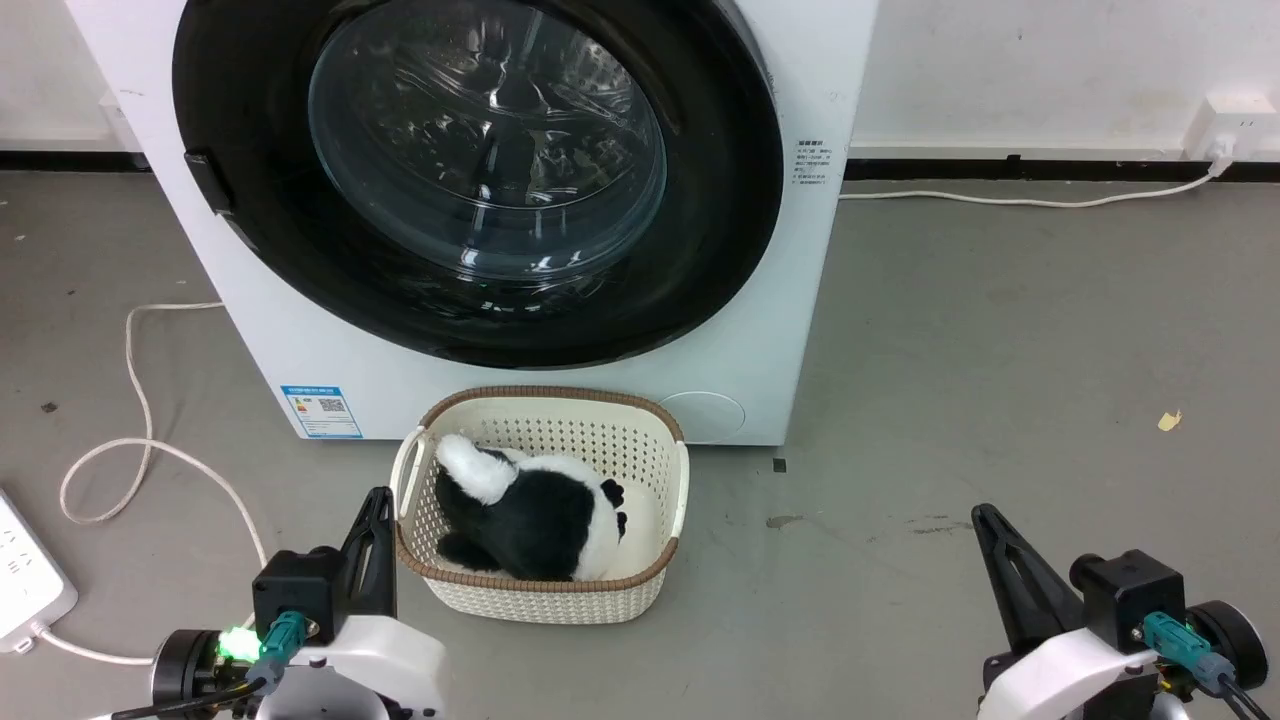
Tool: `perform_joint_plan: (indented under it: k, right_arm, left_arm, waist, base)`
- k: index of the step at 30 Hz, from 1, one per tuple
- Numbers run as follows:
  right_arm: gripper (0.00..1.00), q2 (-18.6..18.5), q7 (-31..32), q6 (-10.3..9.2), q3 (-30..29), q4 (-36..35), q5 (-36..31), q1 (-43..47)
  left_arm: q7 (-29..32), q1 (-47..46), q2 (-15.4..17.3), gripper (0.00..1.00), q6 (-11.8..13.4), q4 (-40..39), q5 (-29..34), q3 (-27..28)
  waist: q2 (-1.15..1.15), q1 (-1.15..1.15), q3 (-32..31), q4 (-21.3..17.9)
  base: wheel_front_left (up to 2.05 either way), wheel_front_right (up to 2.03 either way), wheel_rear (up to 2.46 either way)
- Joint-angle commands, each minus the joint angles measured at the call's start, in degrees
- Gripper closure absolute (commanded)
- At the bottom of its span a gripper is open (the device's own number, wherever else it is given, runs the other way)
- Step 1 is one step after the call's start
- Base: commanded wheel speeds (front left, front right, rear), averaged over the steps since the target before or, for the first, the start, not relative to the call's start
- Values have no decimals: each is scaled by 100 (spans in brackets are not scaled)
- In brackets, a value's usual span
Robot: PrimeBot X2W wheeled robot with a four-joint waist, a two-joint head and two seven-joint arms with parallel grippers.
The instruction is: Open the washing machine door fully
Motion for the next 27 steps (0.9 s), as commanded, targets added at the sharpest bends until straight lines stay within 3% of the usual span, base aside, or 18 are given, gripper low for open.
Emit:
perform_joint_plan:
  k: [1,25,26,27]
  right_arm:
    - [100,29,3,-5,-5,-26,-43,-74]
    - [100,29,3,-5,-5,-26,-43,-74]
    - [0,-1,-2,0,0,0,4,1]
    - [0,-1,-2,0,5,0,6,4]
  left_arm:
    - [2,85,4,100,-25,-21,50,-3]
    - [2,85,4,100,-25,-21,50,-3]
    - [-2,-1,0,0,1,1,-5,-2]
    - [-2,-1,0,0,2,2,-11,1]
  waist:
    - [0,0,0,0]
    - [0,0,0,0]
    - [0,0,0,0]
    - [0,0,0,0]
  base:
    - [0,0,0]
    - [0,0,0]
    - [0,0,0]
    - [0,0,0]
